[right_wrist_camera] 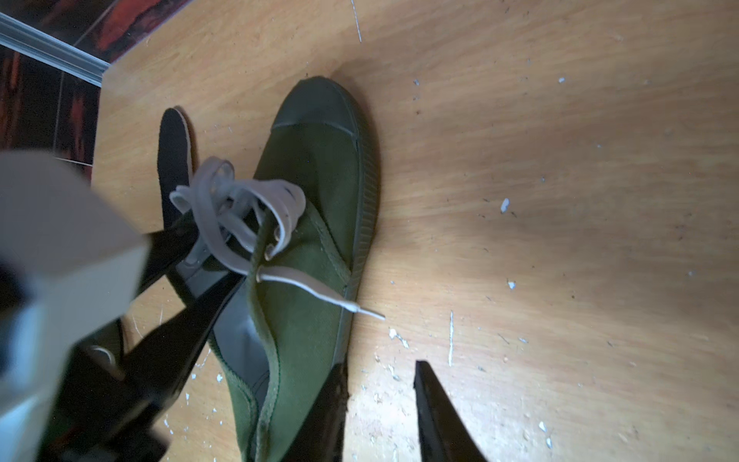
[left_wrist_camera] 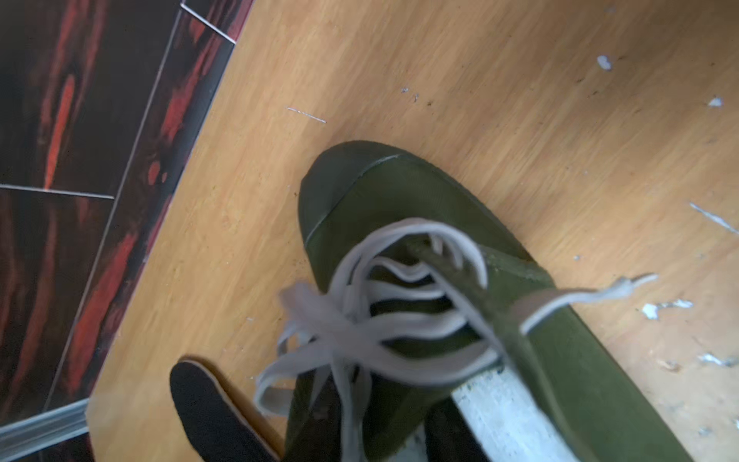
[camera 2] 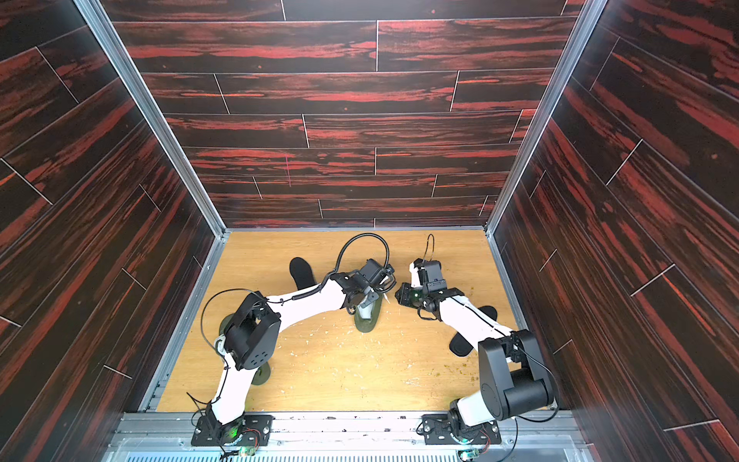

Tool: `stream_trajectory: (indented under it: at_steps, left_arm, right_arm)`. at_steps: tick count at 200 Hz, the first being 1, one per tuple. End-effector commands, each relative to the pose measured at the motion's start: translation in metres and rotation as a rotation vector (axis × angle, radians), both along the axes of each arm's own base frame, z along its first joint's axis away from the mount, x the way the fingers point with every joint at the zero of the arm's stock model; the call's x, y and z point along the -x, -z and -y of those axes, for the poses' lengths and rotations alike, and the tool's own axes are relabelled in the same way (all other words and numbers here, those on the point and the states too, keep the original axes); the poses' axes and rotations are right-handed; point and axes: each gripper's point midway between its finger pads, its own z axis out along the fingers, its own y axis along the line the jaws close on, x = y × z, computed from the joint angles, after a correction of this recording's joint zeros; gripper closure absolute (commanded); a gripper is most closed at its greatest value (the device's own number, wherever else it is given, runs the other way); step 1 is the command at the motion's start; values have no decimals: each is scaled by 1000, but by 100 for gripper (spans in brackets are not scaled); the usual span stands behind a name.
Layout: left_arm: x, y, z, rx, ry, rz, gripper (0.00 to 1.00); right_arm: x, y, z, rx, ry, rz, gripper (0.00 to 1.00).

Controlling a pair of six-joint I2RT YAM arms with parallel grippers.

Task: Insert the insole into the shoe
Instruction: Adjust the shoe at the center of the board.

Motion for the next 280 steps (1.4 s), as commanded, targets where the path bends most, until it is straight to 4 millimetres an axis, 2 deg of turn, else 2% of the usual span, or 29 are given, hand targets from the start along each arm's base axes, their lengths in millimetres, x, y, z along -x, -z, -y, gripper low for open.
stream_trajectory:
  at_steps: [1,18,30,45,59,75,92,120,152,180,216,246,280]
  left_arm:
    - [-10,-6,7,-3,5,43,77]
    - [-11,-16,11,17,5,45,90]
    - [-10,-27,13,58,-9,25,100]
    - [-7,-39,13,115,-32,-23,100]
    - [0,-43,11,166,-62,-111,100]
    - [7,-39,7,208,-101,-213,100]
    - [10,-36,1,240,-144,-267,100]
    - [12,-37,0,324,-191,-348,100]
    - [16,-43,0,400,-229,-433,100]
    - [22,-46,-4,460,-264,-514,100]
    - [33,-43,-6,508,-261,-569,100]
    - [37,-35,-12,530,-280,-600,100]
    - [32,-26,-18,589,-309,-620,100]
  right_arm:
    - [10,0,2,13,-17,-12,68]
    - [18,3,-1,2,-45,-32,67]
    - [24,5,-5,-16,-65,-51,62]
    - [34,8,-11,-30,-85,-70,56]
    - [44,9,-19,-25,-101,-76,50]
    - [55,10,-33,-19,-113,-79,40]
    - [61,9,-44,-28,-99,-79,38]
    - [53,14,-50,-19,-13,-69,36]
    - [36,34,-50,56,24,-83,37]
    - [30,48,-46,123,17,-89,38]
    - [21,39,-28,205,57,-40,41]
    - [14,31,-15,185,70,-31,48]
    - [14,45,5,122,92,-89,53]
